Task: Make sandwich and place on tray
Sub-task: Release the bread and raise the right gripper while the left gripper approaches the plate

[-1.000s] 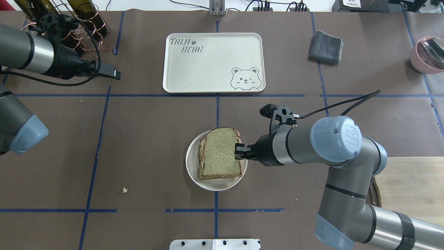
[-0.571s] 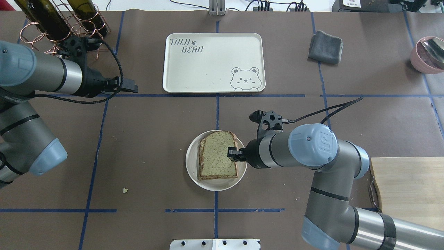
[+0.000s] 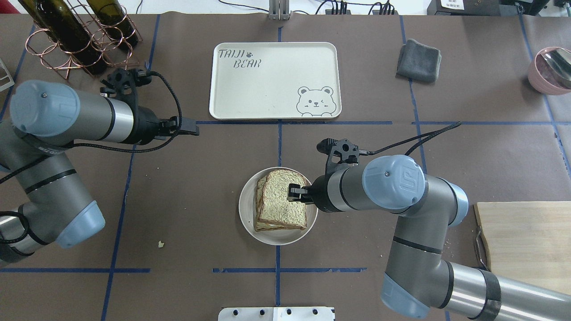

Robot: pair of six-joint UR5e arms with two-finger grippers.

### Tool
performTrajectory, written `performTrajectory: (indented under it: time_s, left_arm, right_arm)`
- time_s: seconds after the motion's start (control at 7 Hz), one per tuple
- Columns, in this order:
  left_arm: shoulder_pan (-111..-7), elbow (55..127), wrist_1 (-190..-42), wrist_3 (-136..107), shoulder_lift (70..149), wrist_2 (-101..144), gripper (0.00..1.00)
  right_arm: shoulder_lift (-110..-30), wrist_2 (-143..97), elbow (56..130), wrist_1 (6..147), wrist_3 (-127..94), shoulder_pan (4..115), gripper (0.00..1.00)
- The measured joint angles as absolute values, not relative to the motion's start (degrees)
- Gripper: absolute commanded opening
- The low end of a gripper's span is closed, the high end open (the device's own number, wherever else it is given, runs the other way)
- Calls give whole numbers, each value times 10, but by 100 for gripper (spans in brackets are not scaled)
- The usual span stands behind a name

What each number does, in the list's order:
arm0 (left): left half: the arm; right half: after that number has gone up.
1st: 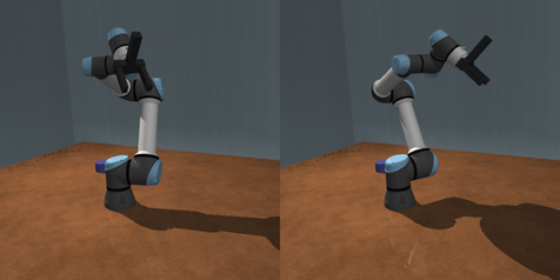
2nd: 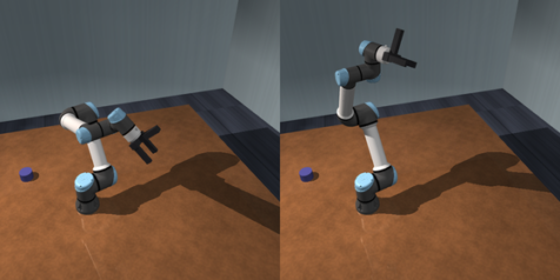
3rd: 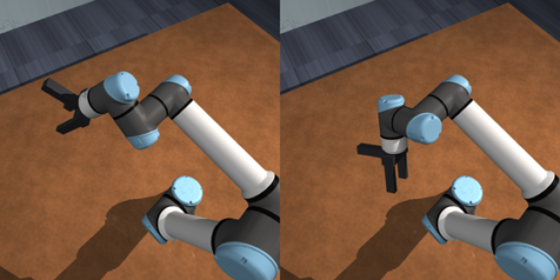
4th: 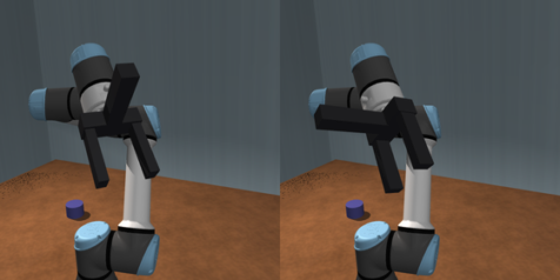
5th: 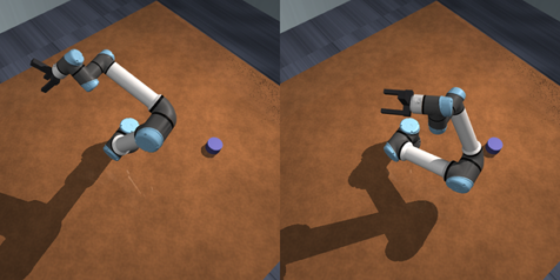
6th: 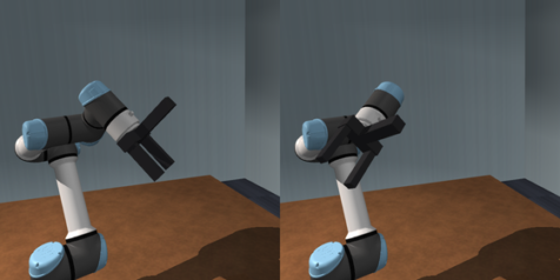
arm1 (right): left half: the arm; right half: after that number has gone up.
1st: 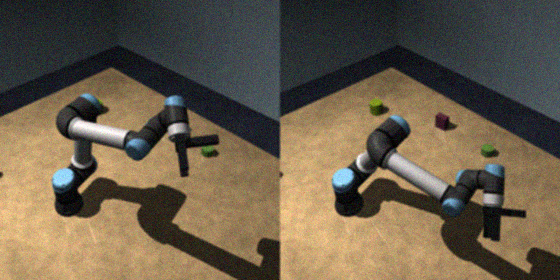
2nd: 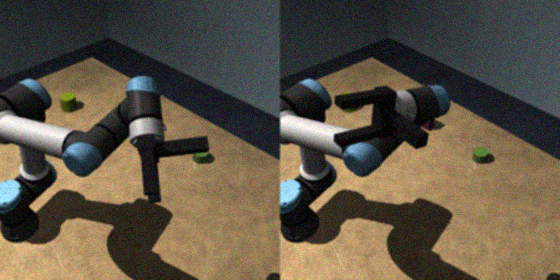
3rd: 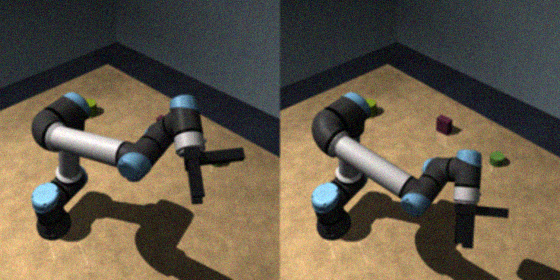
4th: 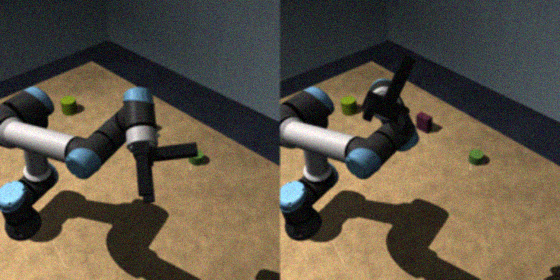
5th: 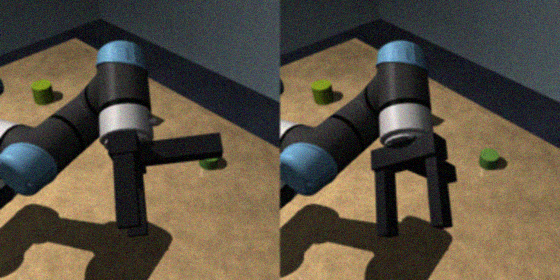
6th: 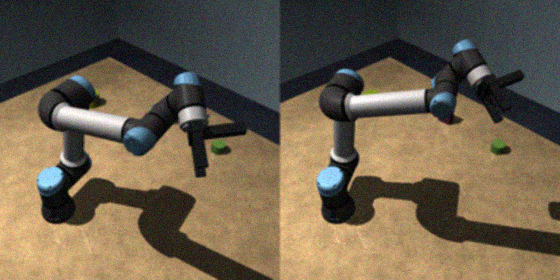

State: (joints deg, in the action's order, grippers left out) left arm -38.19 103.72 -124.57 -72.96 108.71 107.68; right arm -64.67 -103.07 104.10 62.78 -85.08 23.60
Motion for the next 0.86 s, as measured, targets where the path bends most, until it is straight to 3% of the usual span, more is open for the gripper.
performTrajectory:
  time_s: [0.14,0.29,0.57,0.86]
  left_arm:
    - [-354,1038,-1245,-744,1089,1059,74]
    - [-320,1039,-1244,-756,1090,1034,54]
    - [-274,1039,-1222,-765,1102,1011,44]
    - [-242,1032,-1165,-767,1141,1007,44]
  right_arm:
    - [-647,-1049,1053,659,-849,255,100]
    - [-647,-1077,1072,707,-842,280,100]
    - [-648,-1111,1110,836,-777,324,100]
    - [-650,-1120,1140,933,-689,353,100]
